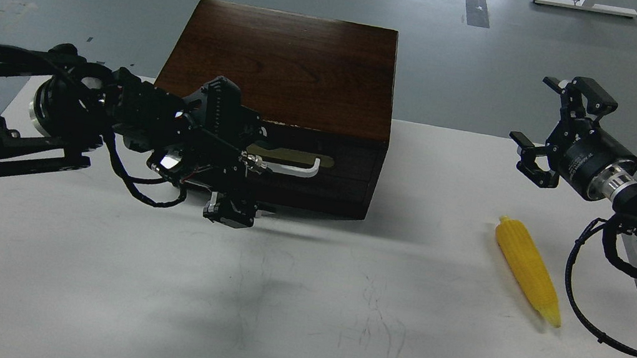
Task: Put corn in drawer with both arms
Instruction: 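Hook the left gripper around the white handle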
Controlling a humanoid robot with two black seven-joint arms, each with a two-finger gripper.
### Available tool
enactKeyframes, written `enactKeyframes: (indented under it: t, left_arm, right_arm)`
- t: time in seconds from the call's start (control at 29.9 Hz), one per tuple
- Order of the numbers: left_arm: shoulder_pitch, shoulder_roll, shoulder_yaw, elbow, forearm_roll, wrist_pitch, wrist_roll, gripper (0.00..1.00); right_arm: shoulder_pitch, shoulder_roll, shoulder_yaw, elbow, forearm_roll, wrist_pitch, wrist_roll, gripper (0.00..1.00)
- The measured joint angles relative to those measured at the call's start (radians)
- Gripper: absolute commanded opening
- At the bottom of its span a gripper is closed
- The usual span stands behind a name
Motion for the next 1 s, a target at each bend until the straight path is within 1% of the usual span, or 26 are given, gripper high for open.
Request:
enactKeyframes:
  t: [0.53,1.0]
  left_arm:
    - [0.015,-0.045,-0.003,0.048,0.0,0.0,0.001,0.99]
    - [0.044,-0.046,-0.004,0.06,0.0,0.0,0.001,0.99]
  right_arm:
    - [-0.001,-0.001,0.001,-0.008,0.0,0.0,0.0,1.0]
    - [-0.003,-0.001,0.001,-0.016,0.0,0.0,0.0,1.0]
